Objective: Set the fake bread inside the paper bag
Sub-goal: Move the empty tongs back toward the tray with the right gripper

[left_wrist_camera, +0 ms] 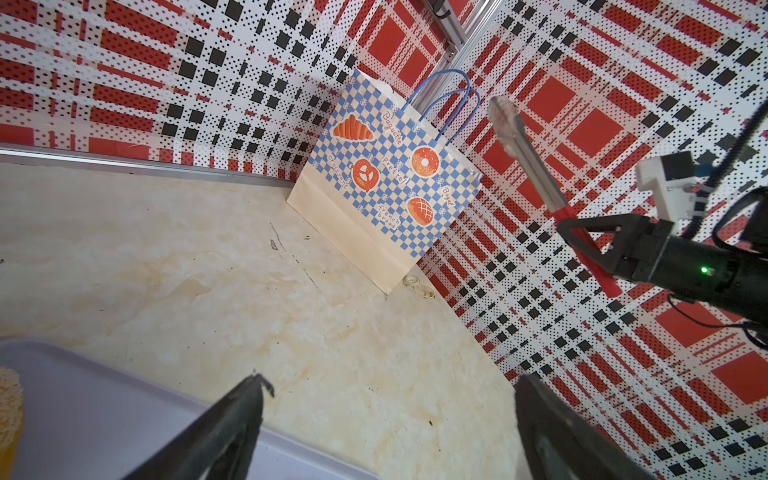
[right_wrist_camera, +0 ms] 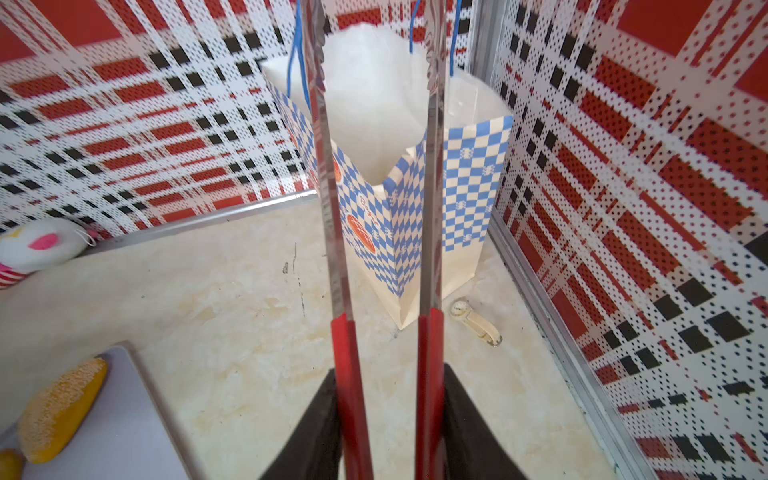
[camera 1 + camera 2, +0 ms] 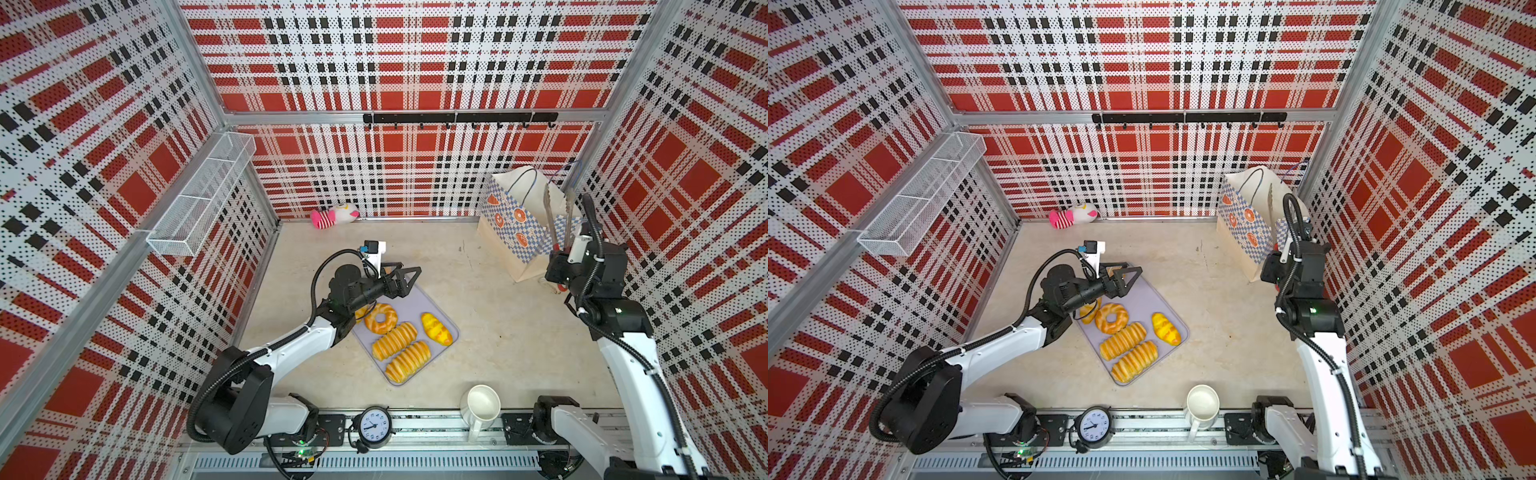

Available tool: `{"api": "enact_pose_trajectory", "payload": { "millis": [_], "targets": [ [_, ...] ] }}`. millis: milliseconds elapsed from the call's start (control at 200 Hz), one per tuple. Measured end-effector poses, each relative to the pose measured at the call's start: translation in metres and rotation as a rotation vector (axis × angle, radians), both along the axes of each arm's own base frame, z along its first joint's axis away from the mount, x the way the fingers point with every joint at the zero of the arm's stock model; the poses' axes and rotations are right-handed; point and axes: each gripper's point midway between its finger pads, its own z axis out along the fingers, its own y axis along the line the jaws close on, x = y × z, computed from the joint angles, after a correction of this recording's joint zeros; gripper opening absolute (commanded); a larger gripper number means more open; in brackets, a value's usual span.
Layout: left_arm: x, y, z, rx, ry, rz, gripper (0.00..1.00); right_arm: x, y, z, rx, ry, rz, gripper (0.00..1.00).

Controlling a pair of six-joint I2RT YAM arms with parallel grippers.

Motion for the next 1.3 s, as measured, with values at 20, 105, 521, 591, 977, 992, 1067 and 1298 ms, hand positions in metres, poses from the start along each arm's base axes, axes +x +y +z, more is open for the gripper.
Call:
{"api": "enact_pose_trajectory", "payload": {
  "millis": [20, 105, 521, 591, 977, 992, 1067, 1298],
  "targets": [
    [0.000, 0.000, 0.000, -0.001, 0.001, 0.000, 0.96, -0.003, 0.002, 0.003, 0.002, -0.016, 0.009, 0.37],
    [-0.001, -0.001, 0.001, -0.005, 0.004, 0.001, 0.96, -0.015, 0.012, 0.010, 0.014, -0.067, 0.065, 0.36],
    [-0.020, 0.010, 0.020, -0.042, -0.008, 0.026, 0.96, -0.043, 0.099, 0.014, 0.079, -0.182, 0.550, 0.33],
    [-0.021, 0.017, 0.020, -0.032, 0.012, 0.061, 0.97, -0.046, 0.118, 0.008, 0.068, -0.166, 0.626, 0.34],
    [-0.014, 0.077, -0.008, 0.040, 0.187, 0.253, 0.97, -0.042, 0.185, -0.064, 0.063, 0.113, 0.822, 0.35],
    [-0.013, 0.079, -0.008, 0.039, 0.189, 0.260, 0.97, -0.042, 0.186, -0.067, 0.065, 0.121, 0.823, 0.35],
    [-0.007, 0.094, -0.012, 0.041, 0.205, 0.295, 0.97, -0.039, 0.190, -0.080, 0.082, 0.156, 0.826, 0.35],
    [0.012, 0.120, -0.039, 0.093, 0.266, 0.355, 0.96, -0.029, 0.197, -0.106, 0.136, 0.233, 0.810, 0.34]
  ]
}}
